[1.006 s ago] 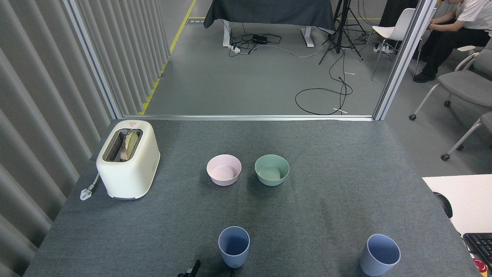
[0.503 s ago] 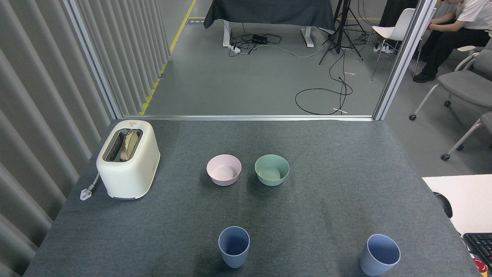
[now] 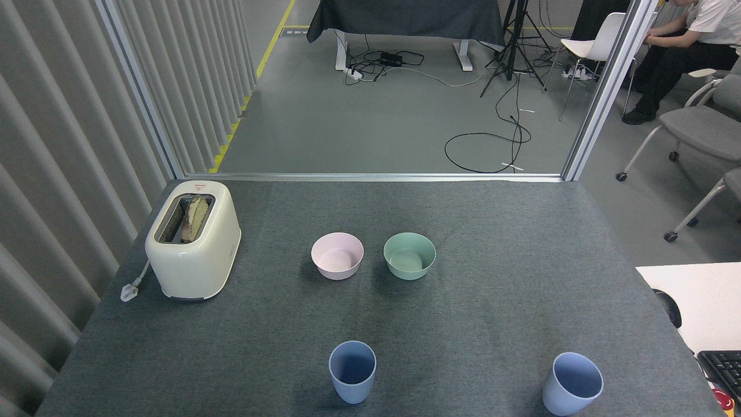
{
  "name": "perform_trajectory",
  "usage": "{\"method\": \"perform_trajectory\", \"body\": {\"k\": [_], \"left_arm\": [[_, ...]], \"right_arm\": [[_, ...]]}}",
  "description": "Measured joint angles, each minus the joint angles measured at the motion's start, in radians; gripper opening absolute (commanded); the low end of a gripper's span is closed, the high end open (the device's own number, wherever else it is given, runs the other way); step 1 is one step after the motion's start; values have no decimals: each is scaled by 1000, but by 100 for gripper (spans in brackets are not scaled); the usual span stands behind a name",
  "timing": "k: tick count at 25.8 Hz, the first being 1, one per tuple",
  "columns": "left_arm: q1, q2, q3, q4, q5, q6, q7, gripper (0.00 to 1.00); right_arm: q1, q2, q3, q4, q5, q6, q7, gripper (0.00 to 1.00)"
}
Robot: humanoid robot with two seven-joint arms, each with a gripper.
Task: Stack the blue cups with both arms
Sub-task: 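Reach the right gripper to the other blue cup and grasp it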
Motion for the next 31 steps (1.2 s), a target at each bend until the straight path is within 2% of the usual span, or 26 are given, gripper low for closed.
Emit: {"method": "perform_trajectory", "body": {"k": [27,28,31], "left_arm": [[-2,1,6,11,31,16,2,100],[-2,1,6,11,31,16,2,100],[-1,1,6,10,31,16,2,100]], "right_arm": [[-163,-46,6,129,3,-3,24,100],[-167,-49,7,130,3,-3,24,98],[-176,-56,8,133,4,-1,25,79]]}}
